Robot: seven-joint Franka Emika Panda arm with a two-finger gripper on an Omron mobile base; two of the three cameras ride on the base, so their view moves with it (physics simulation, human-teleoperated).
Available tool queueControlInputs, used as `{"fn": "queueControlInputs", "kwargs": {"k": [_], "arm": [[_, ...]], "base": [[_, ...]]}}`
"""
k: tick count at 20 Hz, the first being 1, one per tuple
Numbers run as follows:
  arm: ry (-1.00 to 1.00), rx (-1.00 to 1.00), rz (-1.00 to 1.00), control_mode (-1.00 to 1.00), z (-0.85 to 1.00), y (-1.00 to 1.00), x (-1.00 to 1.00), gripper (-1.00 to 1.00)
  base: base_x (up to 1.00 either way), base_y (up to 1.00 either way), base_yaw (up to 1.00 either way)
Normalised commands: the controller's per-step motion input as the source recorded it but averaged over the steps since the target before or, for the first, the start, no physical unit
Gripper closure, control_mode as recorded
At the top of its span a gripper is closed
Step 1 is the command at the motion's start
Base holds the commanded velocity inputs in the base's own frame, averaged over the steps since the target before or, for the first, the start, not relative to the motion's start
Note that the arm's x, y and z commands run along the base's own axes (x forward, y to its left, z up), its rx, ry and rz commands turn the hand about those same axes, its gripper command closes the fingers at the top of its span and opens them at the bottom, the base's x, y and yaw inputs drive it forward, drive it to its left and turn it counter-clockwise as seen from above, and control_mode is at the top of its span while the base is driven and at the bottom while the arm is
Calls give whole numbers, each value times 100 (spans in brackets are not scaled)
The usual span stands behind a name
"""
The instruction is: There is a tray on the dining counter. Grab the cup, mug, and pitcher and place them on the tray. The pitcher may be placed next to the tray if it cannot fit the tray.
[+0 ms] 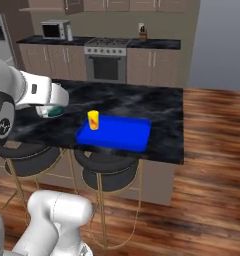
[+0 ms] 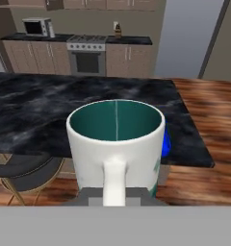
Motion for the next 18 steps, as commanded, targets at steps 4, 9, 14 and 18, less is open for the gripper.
{"fn": "queueControlInputs", "kwargs": {"k": [4,9,14,18], "arm": [[0,0,0,100,0,0,0,100],[0,0,0,100,0,0,0,100],[0,0,0,100,0,0,0,100],[0,0,0,100,0,0,0,100]], "base": [[19,-29,0],[51,0,0],[65,0,0],[35,0,0]]}}
